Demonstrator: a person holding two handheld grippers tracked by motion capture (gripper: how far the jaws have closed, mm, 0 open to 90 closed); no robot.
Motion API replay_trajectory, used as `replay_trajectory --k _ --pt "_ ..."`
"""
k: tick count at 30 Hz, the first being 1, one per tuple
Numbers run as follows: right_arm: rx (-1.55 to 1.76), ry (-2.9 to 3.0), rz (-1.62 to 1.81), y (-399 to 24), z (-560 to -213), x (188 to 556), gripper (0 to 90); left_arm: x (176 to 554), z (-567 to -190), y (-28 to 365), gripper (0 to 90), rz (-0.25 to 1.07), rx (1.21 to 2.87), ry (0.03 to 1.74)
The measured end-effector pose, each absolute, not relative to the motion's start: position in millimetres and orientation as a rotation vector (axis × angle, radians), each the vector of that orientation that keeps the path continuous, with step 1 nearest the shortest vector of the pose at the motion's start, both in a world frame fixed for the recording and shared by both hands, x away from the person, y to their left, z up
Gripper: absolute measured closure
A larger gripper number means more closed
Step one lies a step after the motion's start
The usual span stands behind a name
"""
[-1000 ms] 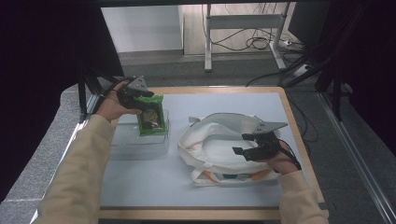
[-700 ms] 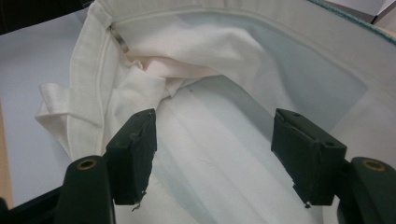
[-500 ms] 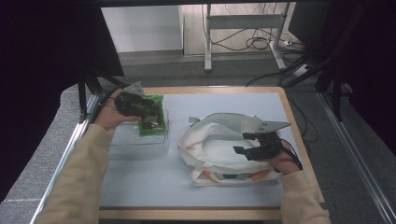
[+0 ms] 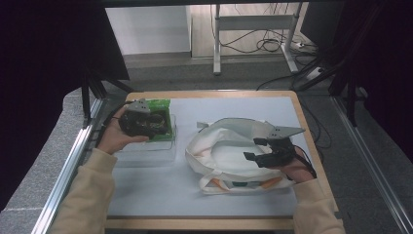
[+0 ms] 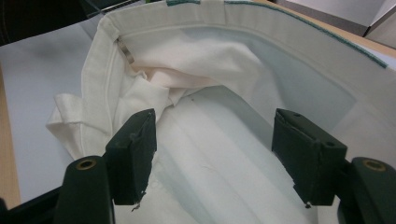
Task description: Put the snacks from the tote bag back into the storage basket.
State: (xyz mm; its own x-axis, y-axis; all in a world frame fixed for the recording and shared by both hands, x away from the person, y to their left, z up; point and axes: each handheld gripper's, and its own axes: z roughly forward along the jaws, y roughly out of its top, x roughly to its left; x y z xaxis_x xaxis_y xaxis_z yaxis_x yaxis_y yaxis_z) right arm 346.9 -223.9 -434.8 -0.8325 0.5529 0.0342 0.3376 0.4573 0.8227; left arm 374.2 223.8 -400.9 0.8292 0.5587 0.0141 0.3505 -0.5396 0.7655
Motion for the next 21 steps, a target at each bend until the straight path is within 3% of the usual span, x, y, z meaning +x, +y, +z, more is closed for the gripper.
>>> replay_trajectory --k 21 --pt "0.797 2.447 1.316 -223 -434 346 29.5 324 -438 205 42.7 0.271 2.143 0.689"
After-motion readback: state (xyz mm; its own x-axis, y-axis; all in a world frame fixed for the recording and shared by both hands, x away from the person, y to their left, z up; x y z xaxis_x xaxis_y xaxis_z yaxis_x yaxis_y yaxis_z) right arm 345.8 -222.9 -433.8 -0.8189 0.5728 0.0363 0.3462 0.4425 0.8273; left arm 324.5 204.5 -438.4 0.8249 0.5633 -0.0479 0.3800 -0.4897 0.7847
